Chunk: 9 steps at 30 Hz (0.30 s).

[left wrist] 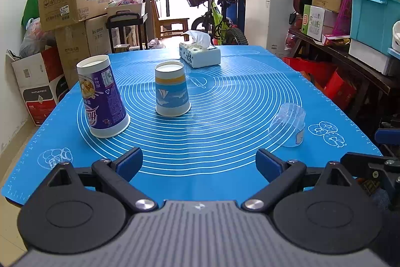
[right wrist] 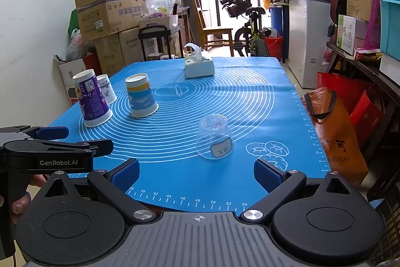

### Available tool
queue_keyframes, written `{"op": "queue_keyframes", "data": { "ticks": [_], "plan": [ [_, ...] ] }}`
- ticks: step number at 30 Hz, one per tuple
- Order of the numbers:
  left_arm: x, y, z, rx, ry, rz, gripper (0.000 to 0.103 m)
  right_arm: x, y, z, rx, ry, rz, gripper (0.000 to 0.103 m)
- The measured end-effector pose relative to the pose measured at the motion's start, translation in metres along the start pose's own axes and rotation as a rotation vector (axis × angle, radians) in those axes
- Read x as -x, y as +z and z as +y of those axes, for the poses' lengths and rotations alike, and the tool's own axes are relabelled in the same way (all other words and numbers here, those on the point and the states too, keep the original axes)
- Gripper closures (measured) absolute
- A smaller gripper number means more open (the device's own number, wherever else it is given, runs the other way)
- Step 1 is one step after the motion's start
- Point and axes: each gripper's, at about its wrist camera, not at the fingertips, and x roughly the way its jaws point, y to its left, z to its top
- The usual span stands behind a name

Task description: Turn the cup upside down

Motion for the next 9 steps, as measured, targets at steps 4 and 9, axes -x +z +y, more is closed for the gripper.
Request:
{"op": "queue_keyframes", "data": {
  "ticks": [4,9],
  "plan": [
    [0.0000,-0.0001,0.0000,0.000,0.000,0.000,0.007,-0.0020,-0.0013,0.0022,-0.001,0.000,0.002,0.005],
    [0.0006,0.0001,0.0006,0.000,0.004,-0.006,0.000,-0.0028,-0.0015,0.0019,-0.004,0.002,0.003,0.005]
  ]
}}
